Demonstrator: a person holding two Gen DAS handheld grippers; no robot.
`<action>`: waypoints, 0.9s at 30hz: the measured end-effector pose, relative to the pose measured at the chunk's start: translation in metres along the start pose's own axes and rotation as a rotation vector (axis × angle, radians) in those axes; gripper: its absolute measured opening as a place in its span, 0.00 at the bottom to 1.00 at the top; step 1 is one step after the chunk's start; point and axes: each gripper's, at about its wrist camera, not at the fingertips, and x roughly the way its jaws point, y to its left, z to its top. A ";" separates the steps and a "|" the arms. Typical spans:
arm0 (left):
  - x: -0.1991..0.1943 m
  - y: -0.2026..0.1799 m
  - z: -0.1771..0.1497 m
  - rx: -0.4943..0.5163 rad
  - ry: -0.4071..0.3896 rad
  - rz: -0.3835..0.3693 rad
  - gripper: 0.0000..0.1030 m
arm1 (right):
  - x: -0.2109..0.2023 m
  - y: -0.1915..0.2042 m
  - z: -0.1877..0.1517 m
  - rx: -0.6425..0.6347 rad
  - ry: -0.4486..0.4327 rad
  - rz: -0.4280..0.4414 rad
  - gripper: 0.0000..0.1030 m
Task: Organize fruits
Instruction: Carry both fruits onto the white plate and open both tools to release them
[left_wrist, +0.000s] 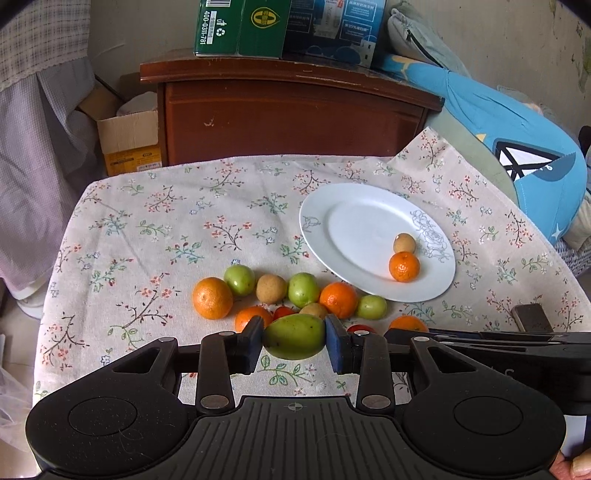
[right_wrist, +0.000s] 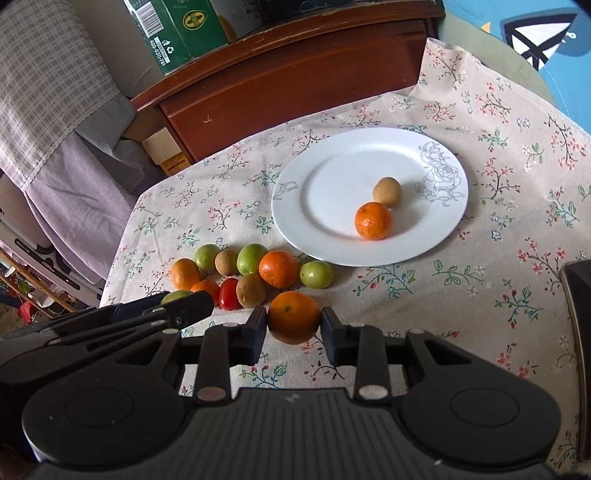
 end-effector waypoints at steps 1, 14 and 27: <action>-0.002 0.000 0.003 -0.003 -0.004 -0.006 0.32 | -0.002 0.000 0.002 0.006 -0.005 0.006 0.31; -0.005 -0.003 0.042 0.035 -0.035 -0.043 0.32 | -0.030 -0.009 0.040 0.012 -0.086 0.044 0.31; 0.015 -0.011 0.071 0.076 -0.026 -0.084 0.32 | -0.032 -0.025 0.073 -0.025 -0.121 0.046 0.31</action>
